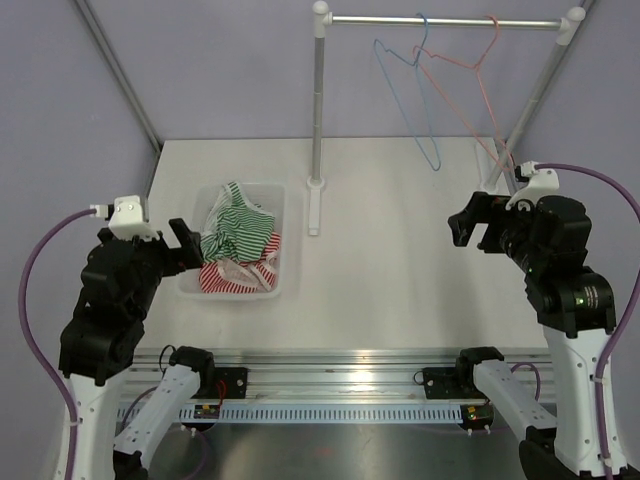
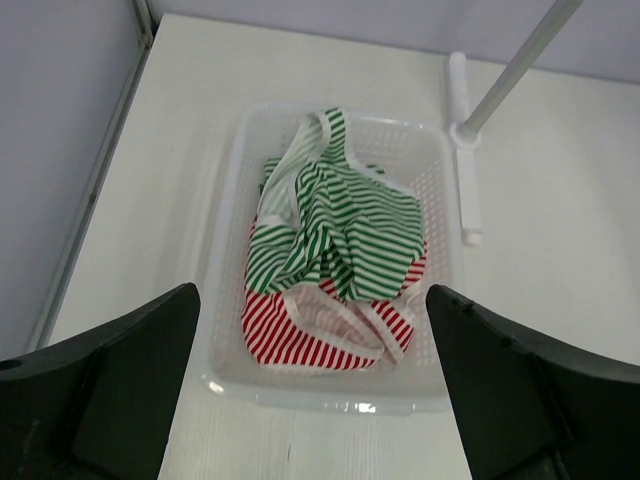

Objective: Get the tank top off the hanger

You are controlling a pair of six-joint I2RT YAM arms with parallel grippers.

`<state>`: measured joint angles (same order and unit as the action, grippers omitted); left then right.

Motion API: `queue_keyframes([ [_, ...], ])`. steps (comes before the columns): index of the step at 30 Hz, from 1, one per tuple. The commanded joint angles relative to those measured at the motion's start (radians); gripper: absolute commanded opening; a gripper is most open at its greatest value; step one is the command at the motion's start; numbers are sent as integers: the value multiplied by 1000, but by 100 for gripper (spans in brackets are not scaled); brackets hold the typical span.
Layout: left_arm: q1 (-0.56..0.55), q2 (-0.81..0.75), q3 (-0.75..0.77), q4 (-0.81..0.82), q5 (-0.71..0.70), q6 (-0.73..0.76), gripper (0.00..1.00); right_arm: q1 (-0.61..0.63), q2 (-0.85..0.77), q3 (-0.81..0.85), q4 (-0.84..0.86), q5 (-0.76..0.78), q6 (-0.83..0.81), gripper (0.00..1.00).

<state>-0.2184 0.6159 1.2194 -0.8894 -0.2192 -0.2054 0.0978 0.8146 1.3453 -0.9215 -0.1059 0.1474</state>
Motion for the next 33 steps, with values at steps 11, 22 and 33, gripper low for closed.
queue_keyframes([
  [11,-15,-241,-168,36,6,54,99,28,-141,-129,32,100,-62,100],
  [22,-19,-285,-265,81,93,121,99,39,-170,-160,42,153,-88,100],
  [33,-22,-277,-261,92,80,106,99,43,-138,-155,62,110,-51,100],
])
